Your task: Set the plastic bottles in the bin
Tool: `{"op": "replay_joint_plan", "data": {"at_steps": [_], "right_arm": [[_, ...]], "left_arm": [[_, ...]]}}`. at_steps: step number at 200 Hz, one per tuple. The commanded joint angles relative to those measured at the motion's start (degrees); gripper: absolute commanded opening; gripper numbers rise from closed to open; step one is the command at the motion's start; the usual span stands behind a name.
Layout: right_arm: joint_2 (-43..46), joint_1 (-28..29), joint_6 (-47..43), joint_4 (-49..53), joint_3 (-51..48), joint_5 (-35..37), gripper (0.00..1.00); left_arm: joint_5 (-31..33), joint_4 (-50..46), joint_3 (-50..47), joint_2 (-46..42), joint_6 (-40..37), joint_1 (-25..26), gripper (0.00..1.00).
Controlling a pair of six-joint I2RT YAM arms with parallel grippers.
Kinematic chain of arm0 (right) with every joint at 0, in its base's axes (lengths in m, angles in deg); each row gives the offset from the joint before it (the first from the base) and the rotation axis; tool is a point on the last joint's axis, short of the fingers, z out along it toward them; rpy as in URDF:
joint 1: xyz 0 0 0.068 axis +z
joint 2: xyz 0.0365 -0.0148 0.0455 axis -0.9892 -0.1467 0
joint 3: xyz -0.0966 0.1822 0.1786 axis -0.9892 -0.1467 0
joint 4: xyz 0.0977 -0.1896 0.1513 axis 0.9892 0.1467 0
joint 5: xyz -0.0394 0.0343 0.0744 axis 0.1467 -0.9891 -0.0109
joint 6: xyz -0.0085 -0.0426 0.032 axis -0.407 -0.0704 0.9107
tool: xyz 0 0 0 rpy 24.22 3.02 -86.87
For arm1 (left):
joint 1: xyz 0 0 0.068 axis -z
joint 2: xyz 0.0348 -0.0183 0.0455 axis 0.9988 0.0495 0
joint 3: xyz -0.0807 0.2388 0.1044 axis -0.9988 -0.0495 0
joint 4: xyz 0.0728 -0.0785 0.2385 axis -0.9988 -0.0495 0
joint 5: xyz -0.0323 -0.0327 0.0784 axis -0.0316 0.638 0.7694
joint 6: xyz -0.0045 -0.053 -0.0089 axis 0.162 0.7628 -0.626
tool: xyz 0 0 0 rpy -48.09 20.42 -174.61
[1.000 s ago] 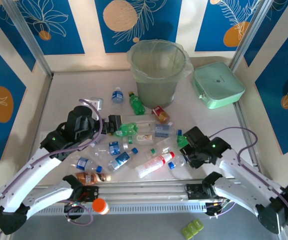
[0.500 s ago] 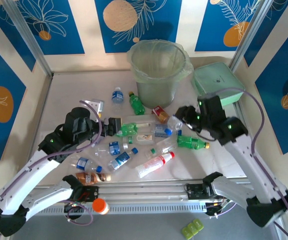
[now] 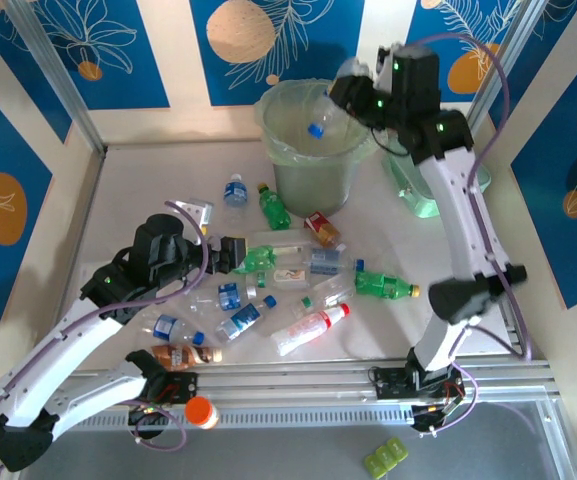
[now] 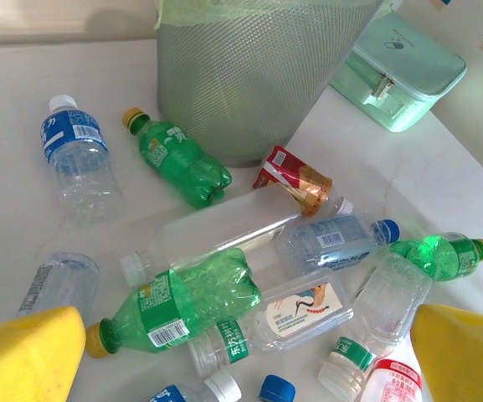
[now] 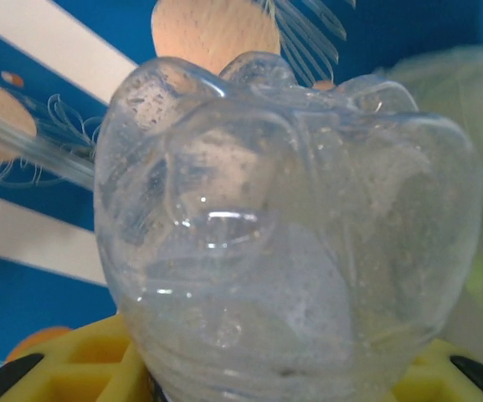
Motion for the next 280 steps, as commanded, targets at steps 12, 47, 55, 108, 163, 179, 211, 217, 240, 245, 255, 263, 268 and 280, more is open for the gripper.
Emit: {"op": "replay_joint_plan", "data": {"at_steps": [12,47,55,108,163,179,211,217,240,245,255,263,268,280], "right_arm": [[-19.7,-2.5,-1.7,11.6,28.9,-1.7,0.39],[-24.9,-5.0,1.3,7.0,26.7,-7.2,0.39],[-23.7,-4.6,0.4,3.8,21.8,-7.6,0.39],[-29.0,-0.9,-9.9,9.4,23.0,-1.8,0.40],[-32.3,1.7,-21.0,11.2,20.9,8.4,0.47],[-33.6,2.2,-22.6,11.0,20.8,9.6,0.50],[-35.9,2.9,-23.7,11.5,20.9,9.4,0.56],[-36.2,3.1,-24.1,11.8,20.9,9.5,0.57],[-36.1,4.0,-25.7,12.8,20.9,10.5,0.68],[-35.8,4.1,-26.0,13.0,21.1,10.6,0.71],[-35.0,4.1,-26.0,13.2,21.2,10.6,0.76],[-34.0,4.1,-25.9,13.2,21.1,10.4,0.77],[-33.3,4.1,-25.8,13.0,21.2,10.4,0.78],[-31.6,4.0,-25.6,12.6,21.2,10.0,0.78]], "left_arm": [[-1.0,1.2,-0.7,-1.6,-0.8,-0.7,0.99],[-1.3,1.4,-0.8,-1.4,-0.6,-0.8,0.99],[-1.6,1.5,-0.9,-1.3,-0.6,-0.8,0.99],[-2.3,1.6,-0.8,-0.5,-0.4,-0.9,0.99],[-2.3,1.7,-0.9,-0.4,-0.3,-1.2,0.99],[-2.6,1.6,-0.9,-0.1,-0.1,-1.2,0.99],[-2.9,1.7,-1.0,0.1,0.1,-1.2,0.99],[-2.8,1.7,-1.0,0.0,0.1,-1.2,0.99],[-2.5,1.6,-1.0,0.0,0.1,-1.2,0.99],[-2.4,1.5,-1.0,0.0,0.2,-1.2,0.99],[-2.4,1.6,-0.9,0.0,0.1,-1.2,0.99],[-2.5,1.6,-0.9,0.0,0.2,-1.2,0.99],[-2.6,1.5,-0.8,-0.2,0.3,-1.3,0.99],[-2.3,1.5,-0.8,-0.3,0.5,-1.2,0.99]]}}
